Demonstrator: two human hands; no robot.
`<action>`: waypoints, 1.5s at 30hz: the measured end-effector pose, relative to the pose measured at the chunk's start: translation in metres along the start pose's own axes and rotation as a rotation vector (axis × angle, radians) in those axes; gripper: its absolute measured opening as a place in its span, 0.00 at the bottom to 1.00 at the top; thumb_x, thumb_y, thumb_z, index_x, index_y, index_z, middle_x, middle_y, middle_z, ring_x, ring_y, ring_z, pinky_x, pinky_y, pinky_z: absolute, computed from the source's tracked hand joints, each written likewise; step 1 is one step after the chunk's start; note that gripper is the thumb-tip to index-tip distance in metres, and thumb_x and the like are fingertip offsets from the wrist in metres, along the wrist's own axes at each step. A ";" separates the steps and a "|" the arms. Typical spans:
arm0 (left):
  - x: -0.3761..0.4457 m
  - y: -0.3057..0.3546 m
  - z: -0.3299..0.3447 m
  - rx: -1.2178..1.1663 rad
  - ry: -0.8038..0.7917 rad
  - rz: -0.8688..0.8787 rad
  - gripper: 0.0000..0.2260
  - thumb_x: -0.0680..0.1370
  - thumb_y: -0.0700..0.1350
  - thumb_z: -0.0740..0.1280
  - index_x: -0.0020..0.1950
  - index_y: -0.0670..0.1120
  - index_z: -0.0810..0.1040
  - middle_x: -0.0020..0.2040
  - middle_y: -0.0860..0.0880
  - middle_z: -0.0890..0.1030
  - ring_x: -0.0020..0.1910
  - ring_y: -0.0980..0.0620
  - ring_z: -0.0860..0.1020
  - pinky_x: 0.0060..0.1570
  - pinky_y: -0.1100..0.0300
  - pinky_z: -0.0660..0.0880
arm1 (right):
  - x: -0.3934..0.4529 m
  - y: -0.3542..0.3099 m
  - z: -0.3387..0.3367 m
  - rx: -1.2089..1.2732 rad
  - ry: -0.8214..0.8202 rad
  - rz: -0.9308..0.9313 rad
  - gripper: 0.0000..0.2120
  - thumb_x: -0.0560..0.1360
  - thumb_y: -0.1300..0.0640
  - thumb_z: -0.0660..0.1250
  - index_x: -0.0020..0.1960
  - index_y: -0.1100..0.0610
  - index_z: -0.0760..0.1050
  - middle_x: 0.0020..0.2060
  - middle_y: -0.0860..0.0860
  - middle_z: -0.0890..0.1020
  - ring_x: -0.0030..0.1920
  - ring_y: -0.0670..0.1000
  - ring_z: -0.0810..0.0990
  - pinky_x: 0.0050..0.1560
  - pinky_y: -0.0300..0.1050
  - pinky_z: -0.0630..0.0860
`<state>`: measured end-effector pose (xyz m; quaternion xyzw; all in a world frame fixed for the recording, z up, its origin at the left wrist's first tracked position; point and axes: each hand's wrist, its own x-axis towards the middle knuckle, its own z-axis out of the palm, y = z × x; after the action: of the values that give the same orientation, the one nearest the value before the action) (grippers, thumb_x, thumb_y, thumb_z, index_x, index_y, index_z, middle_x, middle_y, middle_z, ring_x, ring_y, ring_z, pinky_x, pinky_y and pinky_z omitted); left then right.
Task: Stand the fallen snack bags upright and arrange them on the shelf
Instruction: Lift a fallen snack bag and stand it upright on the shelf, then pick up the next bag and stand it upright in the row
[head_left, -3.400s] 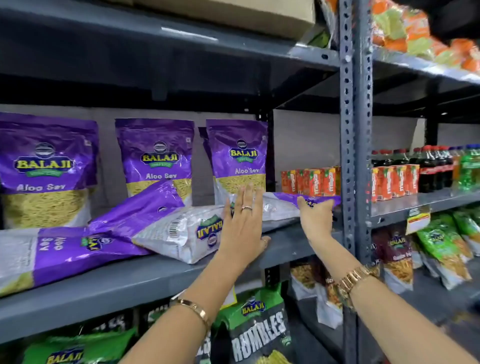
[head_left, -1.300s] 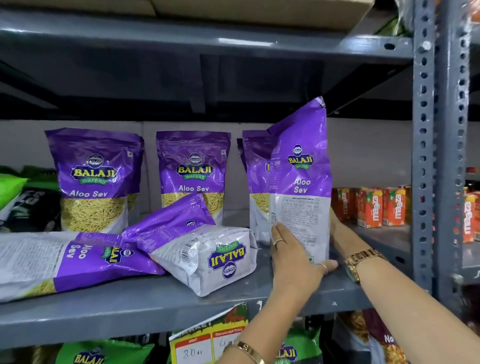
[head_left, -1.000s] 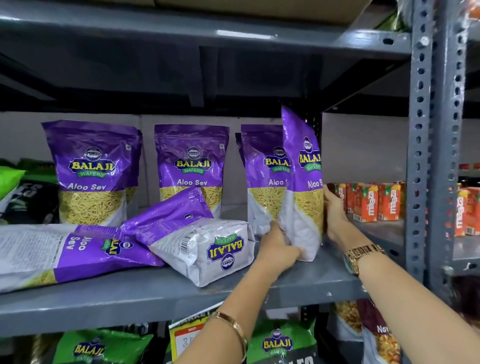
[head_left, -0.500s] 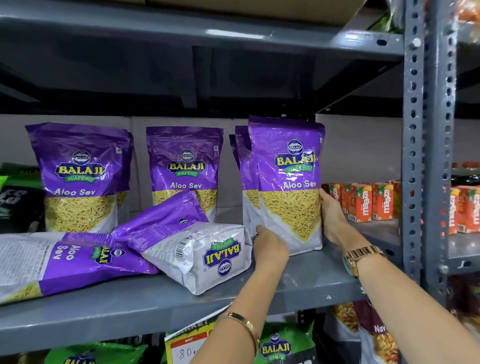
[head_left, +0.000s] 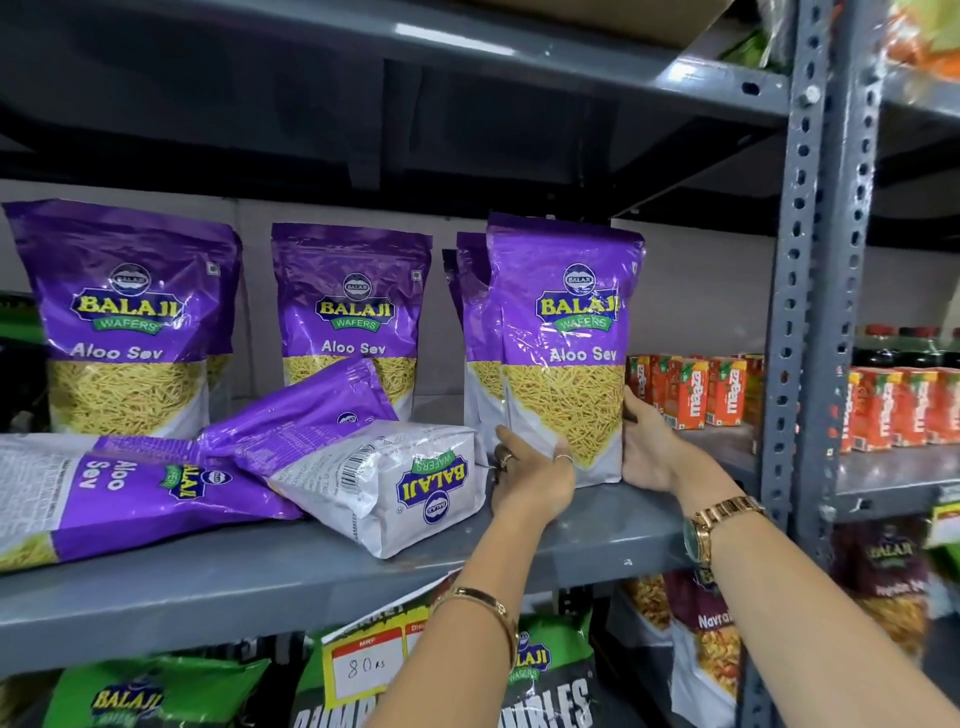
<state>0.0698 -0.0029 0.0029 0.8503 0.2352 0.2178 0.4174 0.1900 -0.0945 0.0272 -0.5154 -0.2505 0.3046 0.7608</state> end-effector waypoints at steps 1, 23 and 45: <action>-0.002 0.000 -0.001 0.007 -0.011 0.005 0.37 0.78 0.59 0.52 0.73 0.43 0.31 0.78 0.42 0.46 0.75 0.42 0.53 0.72 0.49 0.55 | -0.004 0.001 0.001 -0.002 0.000 -0.011 0.31 0.77 0.38 0.46 0.67 0.60 0.66 0.68 0.60 0.71 0.66 0.60 0.70 0.60 0.55 0.69; -0.074 -0.012 -0.015 -0.027 0.196 0.651 0.33 0.79 0.41 0.58 0.74 0.42 0.37 0.75 0.48 0.33 0.74 0.52 0.33 0.65 0.71 0.32 | -0.065 0.027 0.009 -0.402 0.839 -0.647 0.10 0.78 0.57 0.58 0.56 0.58 0.74 0.56 0.57 0.79 0.55 0.53 0.75 0.54 0.44 0.69; -0.087 -0.068 -0.163 0.080 0.460 0.228 0.52 0.67 0.59 0.72 0.75 0.40 0.41 0.77 0.41 0.42 0.76 0.45 0.40 0.73 0.45 0.41 | -0.033 0.013 0.191 -1.141 0.336 -0.711 0.16 0.76 0.52 0.62 0.58 0.62 0.72 0.55 0.61 0.79 0.57 0.60 0.76 0.54 0.48 0.70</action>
<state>-0.1063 0.0821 0.0235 0.8152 0.2351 0.4418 0.2915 0.0323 0.0060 0.0784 -0.7616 -0.4041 -0.2266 0.4531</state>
